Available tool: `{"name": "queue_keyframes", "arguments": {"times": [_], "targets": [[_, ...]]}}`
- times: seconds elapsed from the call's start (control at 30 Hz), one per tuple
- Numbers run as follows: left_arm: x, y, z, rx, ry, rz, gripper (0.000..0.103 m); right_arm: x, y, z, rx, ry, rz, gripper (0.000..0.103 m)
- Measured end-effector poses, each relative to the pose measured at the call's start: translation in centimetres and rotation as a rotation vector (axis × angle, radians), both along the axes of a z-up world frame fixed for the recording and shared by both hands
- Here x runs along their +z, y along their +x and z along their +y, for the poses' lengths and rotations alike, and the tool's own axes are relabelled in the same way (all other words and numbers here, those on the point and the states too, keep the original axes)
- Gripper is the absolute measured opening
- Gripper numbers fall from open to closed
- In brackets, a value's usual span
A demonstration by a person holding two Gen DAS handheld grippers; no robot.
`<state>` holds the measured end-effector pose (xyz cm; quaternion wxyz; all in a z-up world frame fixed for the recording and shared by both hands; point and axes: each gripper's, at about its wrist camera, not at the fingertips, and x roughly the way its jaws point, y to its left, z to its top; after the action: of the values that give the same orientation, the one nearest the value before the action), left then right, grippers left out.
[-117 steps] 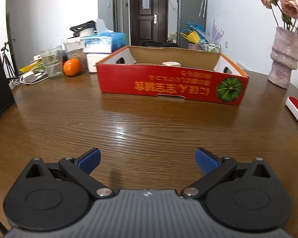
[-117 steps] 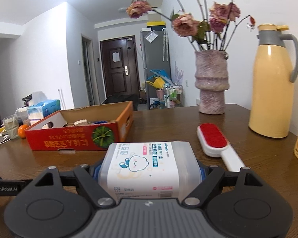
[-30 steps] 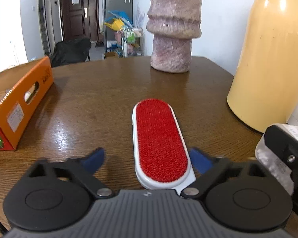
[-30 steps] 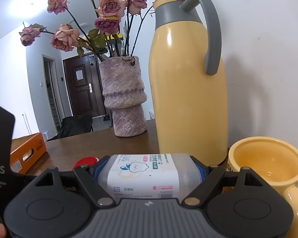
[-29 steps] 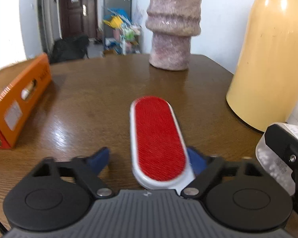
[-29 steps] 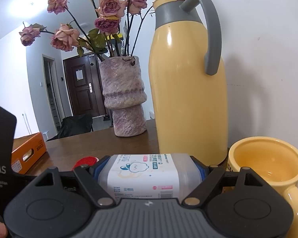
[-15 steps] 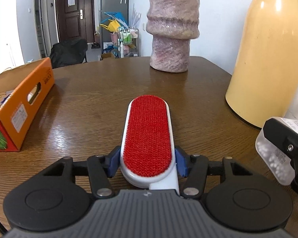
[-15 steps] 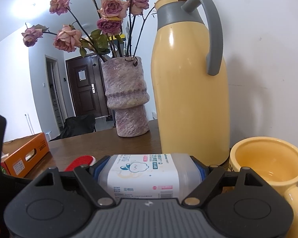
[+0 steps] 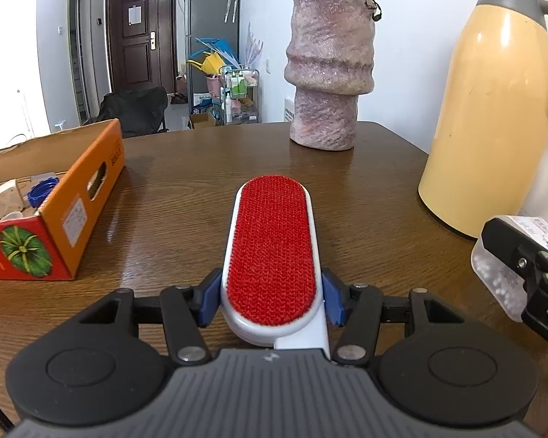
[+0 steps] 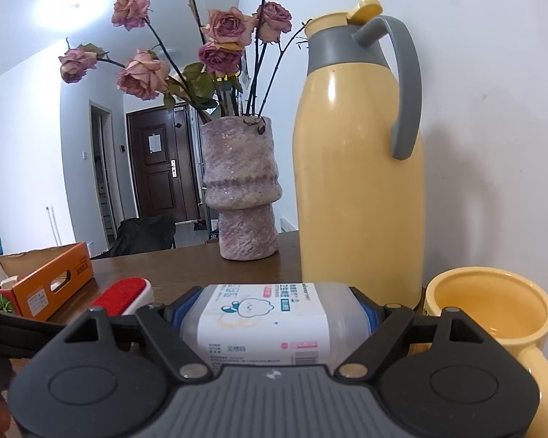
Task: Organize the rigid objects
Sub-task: 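Carry the lint brush and wet-wipe pack with both tools over the box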
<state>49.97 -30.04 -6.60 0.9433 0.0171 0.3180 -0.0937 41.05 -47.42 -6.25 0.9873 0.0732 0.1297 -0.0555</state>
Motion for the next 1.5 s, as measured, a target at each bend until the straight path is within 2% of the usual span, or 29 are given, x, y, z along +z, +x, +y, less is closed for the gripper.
{"name": "queue_keyframes", "arguments": {"times": [0.5,1.03,1.5], "targets": [[1.0,-4.0,6.0,0.045,-0.027,-0.017,0.057,0.8,-2.4,5.5,0.032,0.048,-0.037,0.082],[2.9,-9.2,16.9,0.132,-0.041,-0.07,0.057,1.0,-5.4,15.5,0.102,0.059,-0.053,0.082],[4.5,-11.2,26.3,0.232,-0.076,-0.135,0.057,1.2,-5.7,24.3,0.148,0.06,-0.057,0.082]]}}
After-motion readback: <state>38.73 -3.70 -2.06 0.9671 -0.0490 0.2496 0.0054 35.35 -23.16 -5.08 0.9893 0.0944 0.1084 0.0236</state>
